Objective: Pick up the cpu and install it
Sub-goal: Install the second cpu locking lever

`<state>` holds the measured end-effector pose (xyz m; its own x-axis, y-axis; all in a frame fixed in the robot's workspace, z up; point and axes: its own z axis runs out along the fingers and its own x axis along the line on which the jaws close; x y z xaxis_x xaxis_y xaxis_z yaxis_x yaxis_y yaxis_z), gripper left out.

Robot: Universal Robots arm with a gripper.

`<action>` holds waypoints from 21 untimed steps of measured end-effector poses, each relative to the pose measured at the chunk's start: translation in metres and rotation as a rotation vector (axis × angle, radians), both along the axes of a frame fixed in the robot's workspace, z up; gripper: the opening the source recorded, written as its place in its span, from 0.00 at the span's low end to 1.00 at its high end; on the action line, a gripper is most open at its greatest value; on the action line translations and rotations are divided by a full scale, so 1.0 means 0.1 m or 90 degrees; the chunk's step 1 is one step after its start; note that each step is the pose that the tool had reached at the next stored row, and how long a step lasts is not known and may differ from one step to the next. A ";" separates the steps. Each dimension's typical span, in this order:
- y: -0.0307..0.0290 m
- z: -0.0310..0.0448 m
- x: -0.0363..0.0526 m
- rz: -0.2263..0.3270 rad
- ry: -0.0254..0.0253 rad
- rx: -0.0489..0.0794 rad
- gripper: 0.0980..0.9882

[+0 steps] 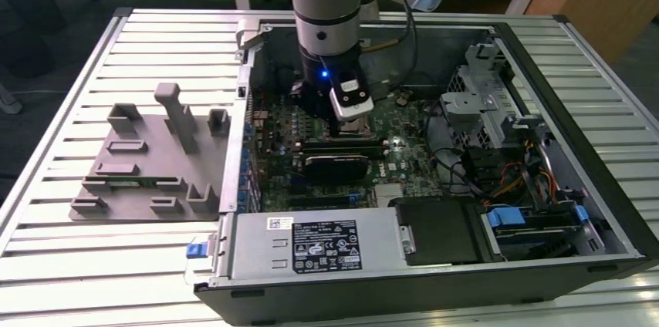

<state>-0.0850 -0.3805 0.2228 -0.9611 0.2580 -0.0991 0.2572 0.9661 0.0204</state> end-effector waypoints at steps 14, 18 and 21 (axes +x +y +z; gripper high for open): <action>-0.022 -0.036 -0.056 0.000 0.0000 0.007 0.01; -0.050 -0.051 -0.060 0.000 0.0000 0.014 0.01; -0.075 -0.063 -0.065 0.000 0.0001 0.022 0.01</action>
